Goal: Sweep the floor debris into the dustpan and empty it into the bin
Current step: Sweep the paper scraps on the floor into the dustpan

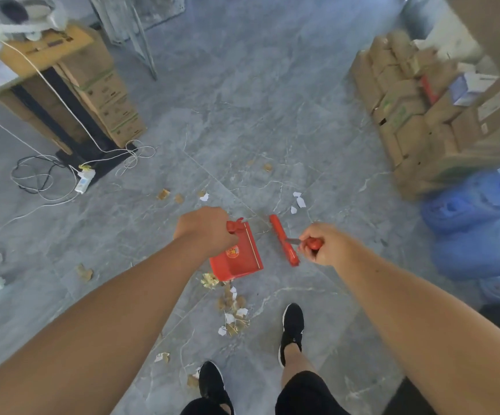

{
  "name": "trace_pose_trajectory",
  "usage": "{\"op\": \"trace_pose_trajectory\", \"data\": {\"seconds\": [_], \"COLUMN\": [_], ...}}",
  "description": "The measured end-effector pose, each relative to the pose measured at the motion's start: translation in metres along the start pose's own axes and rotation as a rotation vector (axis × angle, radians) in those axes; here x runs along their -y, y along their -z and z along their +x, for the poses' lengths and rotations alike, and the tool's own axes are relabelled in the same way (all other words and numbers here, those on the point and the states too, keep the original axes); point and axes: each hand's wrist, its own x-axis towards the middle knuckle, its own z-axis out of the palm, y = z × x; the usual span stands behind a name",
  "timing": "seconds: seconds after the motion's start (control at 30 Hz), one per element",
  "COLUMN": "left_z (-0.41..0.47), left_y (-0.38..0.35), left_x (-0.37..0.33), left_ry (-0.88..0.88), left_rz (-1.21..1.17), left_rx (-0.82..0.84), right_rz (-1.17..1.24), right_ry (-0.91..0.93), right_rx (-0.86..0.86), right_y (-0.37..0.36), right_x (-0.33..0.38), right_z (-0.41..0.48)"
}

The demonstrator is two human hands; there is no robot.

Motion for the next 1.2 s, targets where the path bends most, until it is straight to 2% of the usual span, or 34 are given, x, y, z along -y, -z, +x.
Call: {"op": "trace_pose_trajectory", "data": {"seconds": [0.27,0.37,0.67,0.9,1.07,1.2], "left_z": [0.093,0.119,0.166,0.181,0.178,0.173], "left_y": [0.016,0.015,0.008,-0.002,-0.002,0.006], "left_x": [-0.141,-0.184,-0.247,-0.226,-0.187,-0.158], "left_ry": [-0.077,-0.107,-0.121,-0.075,-0.012,0.045], "left_rz": [0.054,0.052,0.039,0.002,-0.002,-0.003], "left_rx": [0.067,0.070,0.102,0.126,0.133,0.136], "right_rz": [0.225,0.290,0.351,0.358,0.361,0.353], "right_ry": [-0.040,-0.055,-0.042,-0.091,-0.049,-0.045], "right_rx": [0.024,-0.020,-0.177,-0.285,-0.170,-0.164], "right_y": [0.168,0.218,0.294,0.267,0.195,0.149], "right_x": [0.062,0.072,0.101,0.127,0.145,0.163], "right_z": [0.024,0.036,0.091,0.157,0.156,0.160]}}
